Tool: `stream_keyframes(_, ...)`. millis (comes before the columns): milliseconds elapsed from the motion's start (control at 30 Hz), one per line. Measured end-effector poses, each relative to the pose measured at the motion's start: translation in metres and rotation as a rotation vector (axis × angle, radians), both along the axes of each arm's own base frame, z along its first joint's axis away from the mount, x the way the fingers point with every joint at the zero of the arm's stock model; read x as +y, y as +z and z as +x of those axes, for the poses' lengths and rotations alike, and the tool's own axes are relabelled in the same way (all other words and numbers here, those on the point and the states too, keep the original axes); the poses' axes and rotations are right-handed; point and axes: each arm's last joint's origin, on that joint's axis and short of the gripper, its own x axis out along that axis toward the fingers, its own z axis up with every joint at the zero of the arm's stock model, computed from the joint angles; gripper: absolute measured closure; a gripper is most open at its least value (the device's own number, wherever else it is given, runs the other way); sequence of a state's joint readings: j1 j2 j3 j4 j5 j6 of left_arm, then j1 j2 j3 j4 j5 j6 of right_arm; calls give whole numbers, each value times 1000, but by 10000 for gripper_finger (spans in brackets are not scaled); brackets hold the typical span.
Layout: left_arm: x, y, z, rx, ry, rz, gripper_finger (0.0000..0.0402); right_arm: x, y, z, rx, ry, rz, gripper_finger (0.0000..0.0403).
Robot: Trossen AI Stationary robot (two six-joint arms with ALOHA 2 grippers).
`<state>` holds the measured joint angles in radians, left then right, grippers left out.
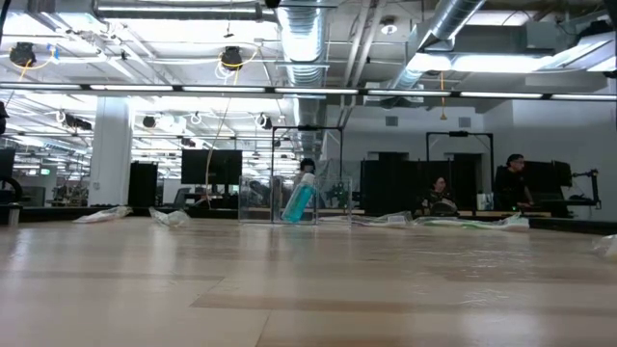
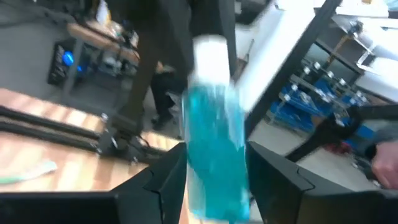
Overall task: Pick & Place toothbrushing station
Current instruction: Put the blue mouthwash into the transparent organizer
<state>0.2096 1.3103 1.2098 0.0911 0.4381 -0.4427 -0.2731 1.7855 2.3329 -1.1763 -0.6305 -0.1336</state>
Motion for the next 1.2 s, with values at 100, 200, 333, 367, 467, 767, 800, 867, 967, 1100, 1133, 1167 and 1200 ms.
stream_keyframes(100, 4, 7, -5, -33, 20, 23, 233, -3, 0, 0, 3, -8, -5, 322)
stream_keyframes(200, 12, 6, -9, -20, 61, 26, 230, -6, 5, -4, -23, -20, -14, 322)
stream_keyframes(333, 24, 12, -19, -36, 116, 40, 232, -13, 4, -5, -15, -40, -12, 322)
stream_keyframes(367, 26, 14, -21, -51, 127, 53, 232, -14, 4, -6, -6, -46, -11, 322)
stream_keyframes(467, 35, 18, -31, -59, 167, 57, 234, -19, 1, -10, 32, -76, -28, 322)
stream_keyframes(767, 52, 31, -56, -99, 282, 84, 234, -33, -13, -8, 137, -265, -88, 322)
stream_keyframes(800, 53, 31, -57, -98, 290, 95, 234, -34, -14, -7, 138, -282, -84, 322)
stream_keyframes(867, 56, 30, -60, -79, 315, 108, 234, -37, -21, -4, 170, -332, -71, 322)
stream_keyframes(967, 60, 25, -64, -17, 361, 128, 234, -40, -37, 3, 244, -397, -65, 322)
stream_keyframes(1100, 62, 13, -67, 112, 430, 155, 234, -43, -64, 21, 268, -451, -44, 322)
stream_keyframes(1133, 61, 11, -69, 143, 453, 170, 234, -45, -71, 25, 272, -459, -31, 322)
stream_keyframes(1167, 61, 10, -71, 162, 475, 190, 234, -46, -79, 29, 273, -470, -18, 322)
stream_keyframes(1200, 61, 9, -73, 184, 494, 201, 234, -47, -86, 32, 275, -481, -3, 322)
